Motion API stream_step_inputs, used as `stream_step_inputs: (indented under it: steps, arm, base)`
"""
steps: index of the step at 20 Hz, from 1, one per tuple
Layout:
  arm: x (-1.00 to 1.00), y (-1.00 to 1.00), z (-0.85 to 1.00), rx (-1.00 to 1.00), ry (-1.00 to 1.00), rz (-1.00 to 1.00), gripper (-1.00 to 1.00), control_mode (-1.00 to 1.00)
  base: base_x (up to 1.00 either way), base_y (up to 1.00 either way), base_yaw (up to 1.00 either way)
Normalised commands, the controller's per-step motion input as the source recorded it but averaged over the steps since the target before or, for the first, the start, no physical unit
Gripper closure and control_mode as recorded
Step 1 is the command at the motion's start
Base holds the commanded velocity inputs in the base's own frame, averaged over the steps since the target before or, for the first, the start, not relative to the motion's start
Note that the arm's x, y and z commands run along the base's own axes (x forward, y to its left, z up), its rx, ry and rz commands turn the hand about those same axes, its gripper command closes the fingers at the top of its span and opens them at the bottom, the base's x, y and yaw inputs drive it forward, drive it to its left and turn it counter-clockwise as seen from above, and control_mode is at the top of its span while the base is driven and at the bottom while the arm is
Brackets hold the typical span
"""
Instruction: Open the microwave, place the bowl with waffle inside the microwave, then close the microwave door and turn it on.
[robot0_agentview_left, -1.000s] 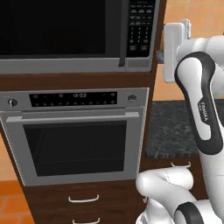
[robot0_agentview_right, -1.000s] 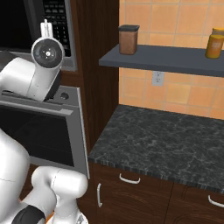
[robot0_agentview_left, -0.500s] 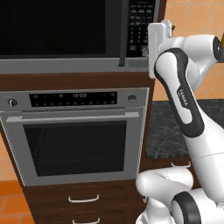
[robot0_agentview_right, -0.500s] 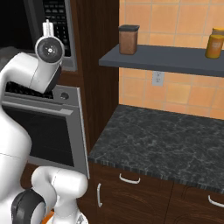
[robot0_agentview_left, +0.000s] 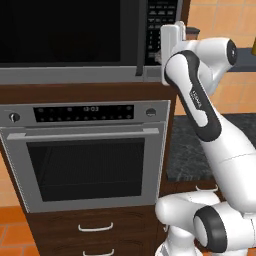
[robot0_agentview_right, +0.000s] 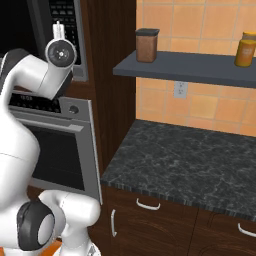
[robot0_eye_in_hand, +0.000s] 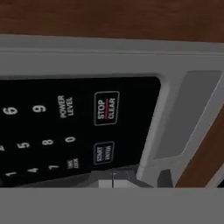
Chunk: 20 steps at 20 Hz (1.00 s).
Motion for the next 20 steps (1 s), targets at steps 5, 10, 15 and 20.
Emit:
stream_step_inputs:
  steps: [5, 10, 15, 20]
  arm:
    - [0.54, 0.21, 0.00, 0.00, 0.00, 0.00, 1.00, -1.00]
    - [0.64, 0.12, -0.16, 0.00, -0.04, 0.00, 1.00, -1.00]
    - [0.70, 0.18, -0.59, -0.02, -0.09, 0.00, 1.00, -1.00]
    - [0.77, 0.40, -0.61, -0.23, -0.03, -0.02, 1.00, -1.00]
  base:
    - [0.00, 0.00, 0.00]
    - [0.00, 0.00, 0.00]
    - [0.00, 0.00, 0.00]
    - [0.00, 0.00, 0.00]
